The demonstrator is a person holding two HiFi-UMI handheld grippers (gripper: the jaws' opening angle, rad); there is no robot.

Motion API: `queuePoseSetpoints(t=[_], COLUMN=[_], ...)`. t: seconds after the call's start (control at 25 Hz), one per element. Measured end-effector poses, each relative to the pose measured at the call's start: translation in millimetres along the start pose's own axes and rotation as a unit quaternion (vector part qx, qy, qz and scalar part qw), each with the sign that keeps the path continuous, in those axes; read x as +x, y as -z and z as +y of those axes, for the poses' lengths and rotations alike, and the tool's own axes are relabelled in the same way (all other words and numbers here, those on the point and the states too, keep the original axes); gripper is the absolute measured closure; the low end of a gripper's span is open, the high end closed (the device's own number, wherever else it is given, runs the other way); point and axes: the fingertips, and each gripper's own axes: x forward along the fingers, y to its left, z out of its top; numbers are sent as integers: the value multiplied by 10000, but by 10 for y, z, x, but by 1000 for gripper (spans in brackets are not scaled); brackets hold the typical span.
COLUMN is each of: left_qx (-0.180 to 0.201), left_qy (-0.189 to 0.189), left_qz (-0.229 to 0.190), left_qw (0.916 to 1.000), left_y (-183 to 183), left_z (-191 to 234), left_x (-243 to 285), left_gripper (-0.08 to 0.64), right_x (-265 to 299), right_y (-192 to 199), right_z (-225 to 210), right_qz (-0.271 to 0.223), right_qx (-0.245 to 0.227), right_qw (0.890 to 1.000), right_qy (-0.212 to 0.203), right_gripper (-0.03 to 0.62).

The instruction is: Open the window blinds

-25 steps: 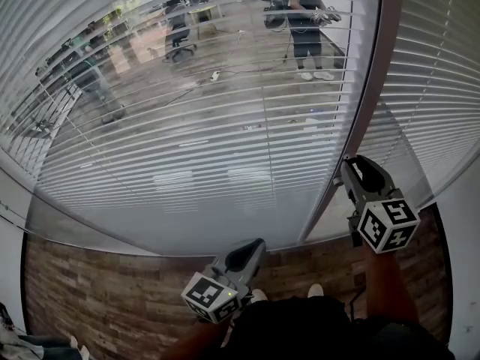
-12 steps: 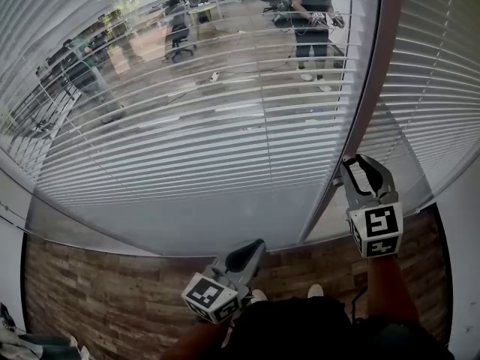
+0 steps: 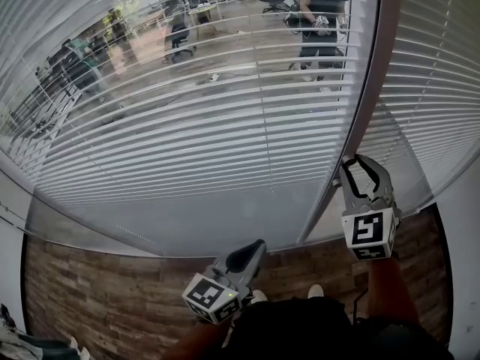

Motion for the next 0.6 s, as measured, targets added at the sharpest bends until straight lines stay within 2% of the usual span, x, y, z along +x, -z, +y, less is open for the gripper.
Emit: queuePoseSetpoints(t=[0.28, 0.6], left_qx=[-11, -8], left_qy=[-50, 36], left_qz=[44, -23], left_qw=[10000, 10000], left_y=[-12, 60], left_z=[20, 34], left_x=[7, 29], left_gripper=[560, 560], right_x=[13, 32], right_y=[17, 65], right_z=[35, 57], right_qz=[191, 252], right_qx=[-1135, -1688], right_qw=[9928, 9840], right_qy=[327, 519], right_gripper=[443, 443])
